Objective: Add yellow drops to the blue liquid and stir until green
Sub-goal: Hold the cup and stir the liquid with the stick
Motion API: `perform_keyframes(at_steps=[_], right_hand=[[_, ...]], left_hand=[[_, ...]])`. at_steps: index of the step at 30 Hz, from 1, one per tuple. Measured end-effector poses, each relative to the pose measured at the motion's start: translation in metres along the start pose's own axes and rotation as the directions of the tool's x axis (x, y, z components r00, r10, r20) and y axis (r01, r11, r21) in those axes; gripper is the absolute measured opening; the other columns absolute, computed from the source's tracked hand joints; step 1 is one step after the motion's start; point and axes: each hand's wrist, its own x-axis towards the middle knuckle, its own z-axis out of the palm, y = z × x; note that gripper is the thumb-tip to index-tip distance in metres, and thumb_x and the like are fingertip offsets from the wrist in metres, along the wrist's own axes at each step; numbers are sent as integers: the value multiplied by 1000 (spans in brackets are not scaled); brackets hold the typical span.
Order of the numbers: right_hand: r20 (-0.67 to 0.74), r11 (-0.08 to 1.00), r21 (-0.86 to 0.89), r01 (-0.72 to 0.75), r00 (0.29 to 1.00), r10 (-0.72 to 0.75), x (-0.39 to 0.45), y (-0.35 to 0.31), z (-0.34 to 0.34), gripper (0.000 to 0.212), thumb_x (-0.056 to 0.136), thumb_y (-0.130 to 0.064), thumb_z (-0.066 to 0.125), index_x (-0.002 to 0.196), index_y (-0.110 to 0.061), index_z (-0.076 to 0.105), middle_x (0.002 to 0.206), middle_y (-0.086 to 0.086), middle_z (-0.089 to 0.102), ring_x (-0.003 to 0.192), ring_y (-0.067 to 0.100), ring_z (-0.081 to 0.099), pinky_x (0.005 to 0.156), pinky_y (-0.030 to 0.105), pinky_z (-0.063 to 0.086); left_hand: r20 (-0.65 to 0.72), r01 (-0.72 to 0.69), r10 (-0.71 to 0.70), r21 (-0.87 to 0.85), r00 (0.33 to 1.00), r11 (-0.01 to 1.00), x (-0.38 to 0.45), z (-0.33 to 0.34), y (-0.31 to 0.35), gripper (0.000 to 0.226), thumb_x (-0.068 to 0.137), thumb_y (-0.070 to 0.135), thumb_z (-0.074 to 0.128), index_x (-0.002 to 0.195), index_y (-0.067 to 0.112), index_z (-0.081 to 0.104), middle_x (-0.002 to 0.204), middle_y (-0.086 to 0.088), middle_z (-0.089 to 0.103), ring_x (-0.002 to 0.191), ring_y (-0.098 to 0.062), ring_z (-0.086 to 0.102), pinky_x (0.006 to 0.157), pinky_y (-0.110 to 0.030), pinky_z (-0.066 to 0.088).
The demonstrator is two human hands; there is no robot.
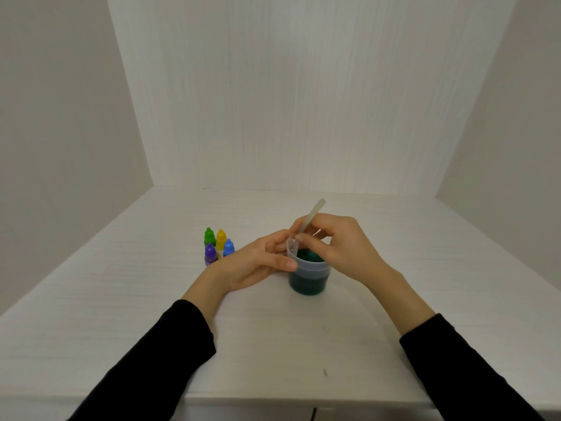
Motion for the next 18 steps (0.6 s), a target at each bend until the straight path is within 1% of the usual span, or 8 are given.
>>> perform_keyframes(at_steps=[3, 6, 9, 11, 13, 15, 16, 18], right_hand=[[-13, 996, -92, -3, 1000, 2, 1, 0, -3, 12, 90, -21, 60, 97, -26, 67, 92, -12, 69, 86, 9, 64, 81, 29, 54], [-44, 983, -181, 4, 999, -12, 0, 2, -8, 11, 89, -18, 59, 96, -22, 67, 90, -6, 69, 81, 13, 63, 78, 33, 55], [-55, 971, -239, 9, 998, -23, -1, 1, -12, 10, 87, -16, 61, 91, -21, 68, 83, -3, 69, 75, 14, 62, 73, 33, 55], [-46, 972, -234, 14, 999, -25, -2, -1, -12, 11, 84, -14, 61, 86, -21, 68, 80, -2, 68, 72, 15, 61, 70, 36, 55], [-39, 978, -205, 23, 999, -32, -3, -1, -13, 10, 81, -12, 62, 80, -20, 68, 74, 1, 67, 68, 19, 61, 67, 41, 54], [-30, 989, -143, 37, 999, -42, -4, -1, -14, 12, 78, -9, 64, 75, -19, 69, 69, 3, 67, 65, 20, 60, 64, 43, 53], [-26, 994, -102, 47, 998, -50, -5, -1, -14, 14, 77, -7, 64, 73, -20, 70, 68, 2, 67, 64, 19, 61, 63, 41, 53], [-12, 996, -39, 75, 997, -75, -7, -3, -13, 21, 74, -1, 63, 71, -22, 70, 67, -5, 68, 63, 12, 60, 62, 31, 53]], left_hand=[[-5, 16, -16, -4, 1000, 1000, 0, 0, 0, 62, 79, -1, 62, 136, 21, 49, 134, 5, 62, 127, -13, 55, 96, -26, 48], [-14, 24, -24, -3, 1000, 1000, 0, 0, 1, 67, 74, 6, 70, 136, 16, 49, 134, -1, 61, 124, -16, 57, 94, -26, 48], [-19, 26, -26, 7, 999, 1000, 0, -1, 0, 68, 75, 4, 68, 138, 14, 46, 136, -5, 59, 125, -17, 55, 94, -26, 48], [-18, 23, -23, 8, 1000, 1000, 0, -1, 1, 66, 76, 2, 65, 139, 14, 46, 136, -5, 59, 124, -15, 56, 93, -25, 48], [-10, 21, -21, 8, 1000, 1000, -1, 0, 1, 70, 73, 7, 70, 138, 15, 46, 132, -2, 61, 120, -12, 58, 92, -24, 48], [-7, 22, -21, 9, 1000, 1000, -2, 1, 2, 73, 70, 11, 71, 138, 14, 47, 129, 1, 63, 117, -10, 58, 90, -23, 47], [-6, 21, -21, 13, 1000, 1000, -2, 1, 2, 71, 70, 9, 71, 138, 14, 47, 128, 2, 63, 116, -10, 58, 91, -24, 47], [-7, 21, -20, 25, 1000, 999, -1, 1, 1, 64, 75, 3, 66, 136, 15, 48, 126, 3, 64, 117, -11, 58, 93, -26, 47]])
